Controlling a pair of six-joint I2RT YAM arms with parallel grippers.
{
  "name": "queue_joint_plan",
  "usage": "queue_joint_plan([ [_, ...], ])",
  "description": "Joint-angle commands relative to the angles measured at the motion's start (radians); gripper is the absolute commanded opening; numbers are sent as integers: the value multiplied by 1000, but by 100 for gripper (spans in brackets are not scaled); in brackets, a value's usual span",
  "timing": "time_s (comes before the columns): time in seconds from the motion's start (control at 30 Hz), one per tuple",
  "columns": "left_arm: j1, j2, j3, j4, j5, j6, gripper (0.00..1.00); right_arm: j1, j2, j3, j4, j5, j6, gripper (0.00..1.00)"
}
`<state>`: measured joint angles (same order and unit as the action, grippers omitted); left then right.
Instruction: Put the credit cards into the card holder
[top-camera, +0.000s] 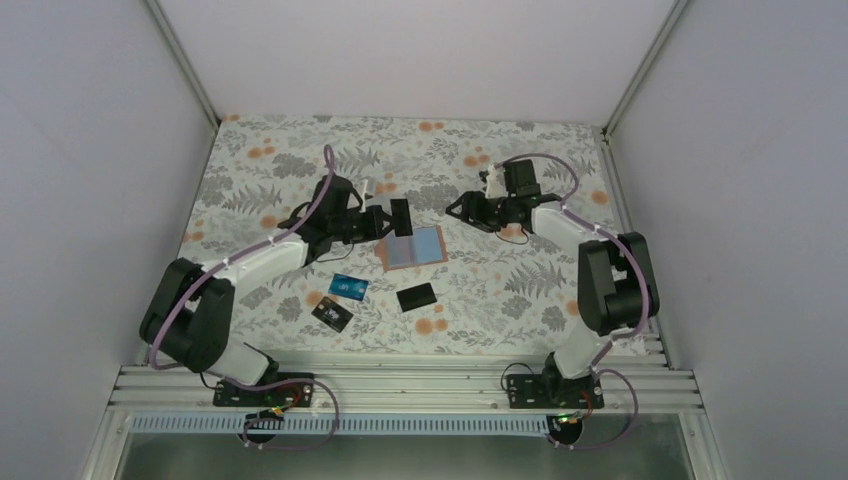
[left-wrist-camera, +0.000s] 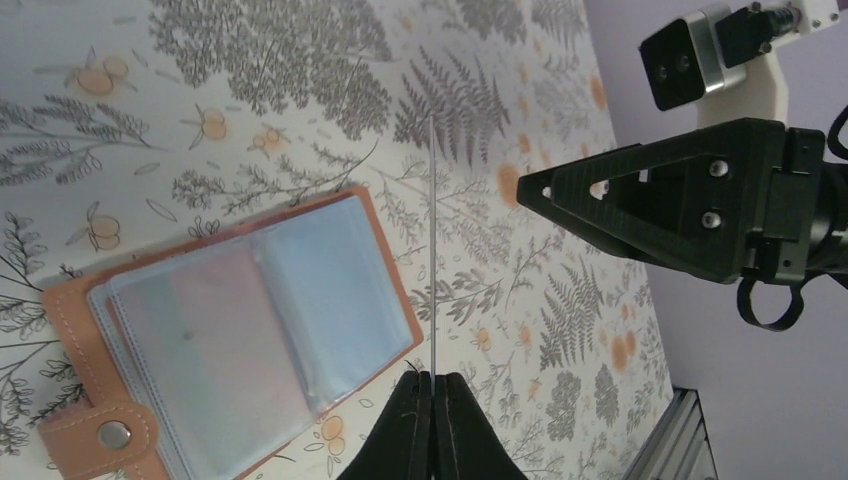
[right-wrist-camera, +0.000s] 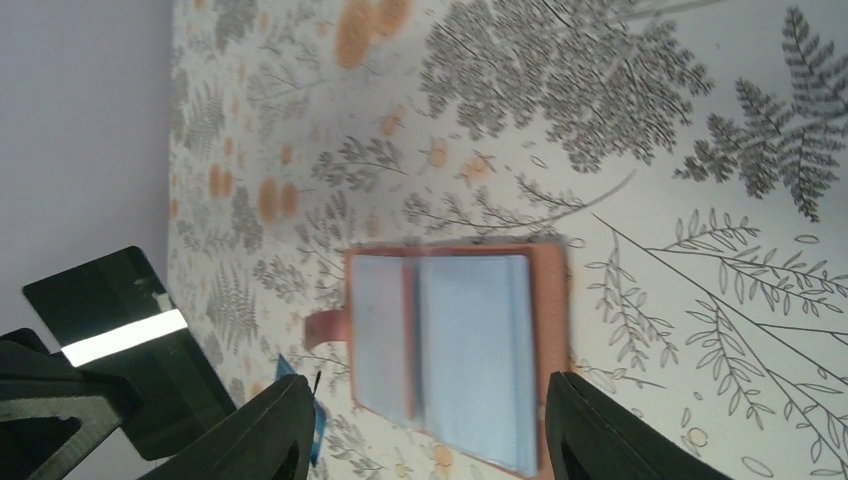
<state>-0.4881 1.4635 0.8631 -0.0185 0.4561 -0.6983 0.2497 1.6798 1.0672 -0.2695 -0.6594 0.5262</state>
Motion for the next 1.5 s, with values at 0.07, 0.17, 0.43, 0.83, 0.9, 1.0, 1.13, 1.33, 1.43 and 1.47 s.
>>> queue_joint_plan([
  [0.07, 5, 85, -16, 95, 70, -11, 2, -5, 85, -28, 83, -29, -35, 58],
  [0.17, 5, 115, -25, 115, 80, -25, 2, -4, 112, -29, 97, -29, -45, 57],
  [0.43, 3, 183, -39, 142, 83, -65, 2, -4, 179, -49, 150, -68, -36, 51],
  [0.83, 0, 244, -67, 188, 60, -122, 2, 0, 232, -61, 190, -101, -30, 46],
  [0.9, -1, 254, -65, 196, 62, -129, 2, 0, 240, -62, 192, -102, -29, 44],
  [1.0, -2, 264, -66, 208, 63, -147, 2, 0, 248, -63, 196, -105, -31, 43],
  [1.13, -1, 273, -64, 209, 54, -165, 2, 1, 253, -61, 195, -108, -31, 43],
  [1.33, -3, 289, -63, 216, 56, -175, 2, 0, 256, -56, 192, -111, -34, 42],
  [1.43, -4, 295, -64, 224, 57, -182, 2, 1, 260, -56, 193, -113, -33, 42],
  [1.47, -4, 297, -63, 225, 57, -185, 2, 0, 260, -56, 193, -114, -33, 42],
])
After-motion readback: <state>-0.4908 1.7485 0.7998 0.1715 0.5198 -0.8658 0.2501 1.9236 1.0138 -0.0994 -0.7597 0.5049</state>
